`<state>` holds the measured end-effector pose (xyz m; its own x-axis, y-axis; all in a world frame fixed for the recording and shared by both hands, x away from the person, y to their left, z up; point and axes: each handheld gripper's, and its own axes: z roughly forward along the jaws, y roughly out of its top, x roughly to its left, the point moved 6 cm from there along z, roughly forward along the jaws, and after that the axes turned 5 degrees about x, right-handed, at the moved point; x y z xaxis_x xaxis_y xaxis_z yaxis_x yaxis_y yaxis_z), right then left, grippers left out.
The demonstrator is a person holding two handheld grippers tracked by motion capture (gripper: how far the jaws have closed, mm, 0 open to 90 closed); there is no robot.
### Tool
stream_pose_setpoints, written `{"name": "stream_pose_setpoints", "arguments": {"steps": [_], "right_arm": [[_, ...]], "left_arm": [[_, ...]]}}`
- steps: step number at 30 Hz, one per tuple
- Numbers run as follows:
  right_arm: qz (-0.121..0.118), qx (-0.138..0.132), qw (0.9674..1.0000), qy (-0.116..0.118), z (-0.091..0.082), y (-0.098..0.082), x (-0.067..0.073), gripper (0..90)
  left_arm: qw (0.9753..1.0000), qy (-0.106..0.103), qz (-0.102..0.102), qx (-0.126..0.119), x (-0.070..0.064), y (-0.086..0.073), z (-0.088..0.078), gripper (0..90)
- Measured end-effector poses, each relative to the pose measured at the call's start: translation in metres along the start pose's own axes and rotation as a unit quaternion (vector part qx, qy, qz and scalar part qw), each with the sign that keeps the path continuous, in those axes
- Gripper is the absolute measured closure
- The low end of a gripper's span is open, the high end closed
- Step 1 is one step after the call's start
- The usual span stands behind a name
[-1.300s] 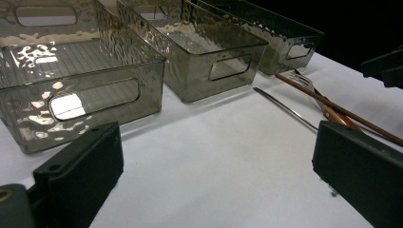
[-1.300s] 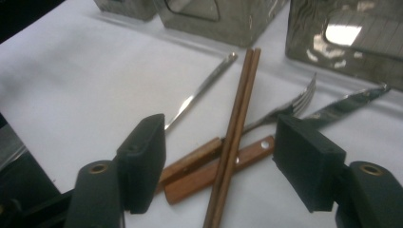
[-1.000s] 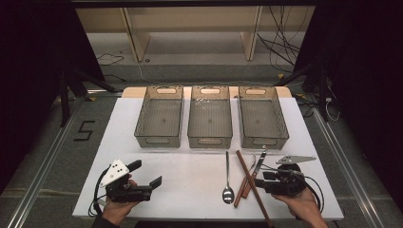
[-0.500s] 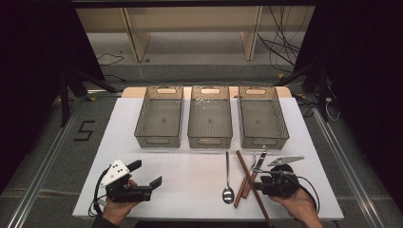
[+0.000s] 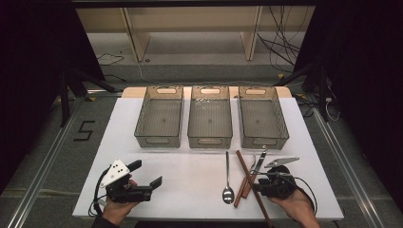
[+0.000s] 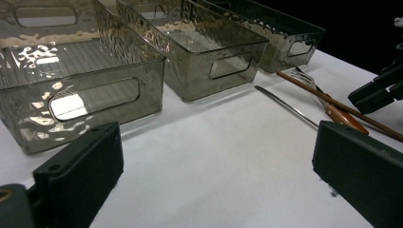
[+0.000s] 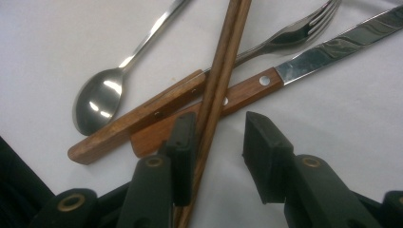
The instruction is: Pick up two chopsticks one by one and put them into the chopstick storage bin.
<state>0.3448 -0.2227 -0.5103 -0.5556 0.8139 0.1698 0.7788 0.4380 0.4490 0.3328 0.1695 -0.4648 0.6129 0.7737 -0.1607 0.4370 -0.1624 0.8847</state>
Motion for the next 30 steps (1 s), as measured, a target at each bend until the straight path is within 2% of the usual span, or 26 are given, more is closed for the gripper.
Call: {"name": "stream_pose_setpoints", "arguments": {"steps": [8, 14, 25, 30], "right_arm": [[-0.003, 0.011, 0.9999, -0.011, 0.0028, -0.0016, -0.0005, 68.0], [-0.001, 0.018, 0.9998, -0.01, 0.005, -0.0027, -0.0012, 73.4], [0.016, 0.025, 0.9995, -0.01, 0.0085, -0.0038, -0.0019, 80.0], [0.034, 0.02, 0.9992, -0.009, 0.008, -0.0041, -0.0046, 84.4]], "left_arm": [[1.0, 0.0, 0.001, 0.0, -0.0001, 0.0, -0.0001, 2.6], [1.0, 0.0, -0.001, -0.001, -0.0002, 0.0001, 0.0, 2.6], [1.0, 0.0, 0.001, 0.0, -0.0001, 0.0, -0.0002, 2.6], [1.0, 0.001, 0.001, 0.0, -0.0001, 0.0002, -0.0004, 2.6]]}}
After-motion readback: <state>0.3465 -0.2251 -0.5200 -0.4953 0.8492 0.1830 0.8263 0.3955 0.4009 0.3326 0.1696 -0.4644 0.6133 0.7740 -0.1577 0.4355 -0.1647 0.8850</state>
